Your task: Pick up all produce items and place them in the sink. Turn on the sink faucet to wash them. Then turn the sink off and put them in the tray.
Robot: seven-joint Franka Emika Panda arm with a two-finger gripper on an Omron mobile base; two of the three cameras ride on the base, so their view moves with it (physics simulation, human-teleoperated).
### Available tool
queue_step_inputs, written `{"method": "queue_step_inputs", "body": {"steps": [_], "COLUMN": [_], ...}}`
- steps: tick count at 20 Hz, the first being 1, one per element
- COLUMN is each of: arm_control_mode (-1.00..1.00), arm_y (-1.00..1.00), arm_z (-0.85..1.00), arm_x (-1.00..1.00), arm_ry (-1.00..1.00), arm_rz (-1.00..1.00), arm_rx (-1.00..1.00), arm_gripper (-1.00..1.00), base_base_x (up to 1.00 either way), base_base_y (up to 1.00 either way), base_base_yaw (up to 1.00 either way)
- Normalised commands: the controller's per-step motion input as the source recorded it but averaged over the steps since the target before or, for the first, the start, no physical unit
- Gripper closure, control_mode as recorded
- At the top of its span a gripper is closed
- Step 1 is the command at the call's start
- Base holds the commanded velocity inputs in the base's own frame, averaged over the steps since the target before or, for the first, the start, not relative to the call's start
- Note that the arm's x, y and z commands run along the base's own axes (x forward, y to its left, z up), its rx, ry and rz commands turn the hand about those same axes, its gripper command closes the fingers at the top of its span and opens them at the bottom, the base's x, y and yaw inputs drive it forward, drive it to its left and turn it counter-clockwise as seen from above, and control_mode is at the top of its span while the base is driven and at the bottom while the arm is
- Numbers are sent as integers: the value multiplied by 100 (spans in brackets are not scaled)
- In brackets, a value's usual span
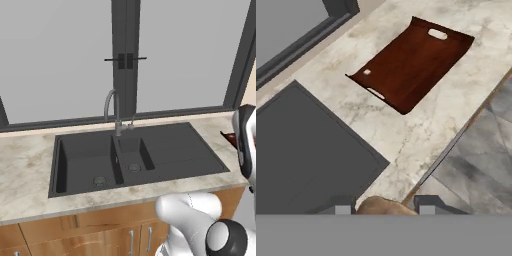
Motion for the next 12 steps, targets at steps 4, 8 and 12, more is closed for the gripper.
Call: {"method": "queue_step_inputs", "body": {"steps": [4,8,12], "arm_control_mode": [-100,-100,-100], "arm_y": [-68,-64,-51], "arm_z": [0,0,-1], "arm_x": [25,32,39], "arm_ry": [0,0,0], "arm_rz": [-19,-16,-10], "arm_rx": [0,0,0], "arm_gripper": [100,100,100], "base_base_x": [0,0,0], "base_base_y": [0,0,0], "base_base_yaw": [0,0,0]}}
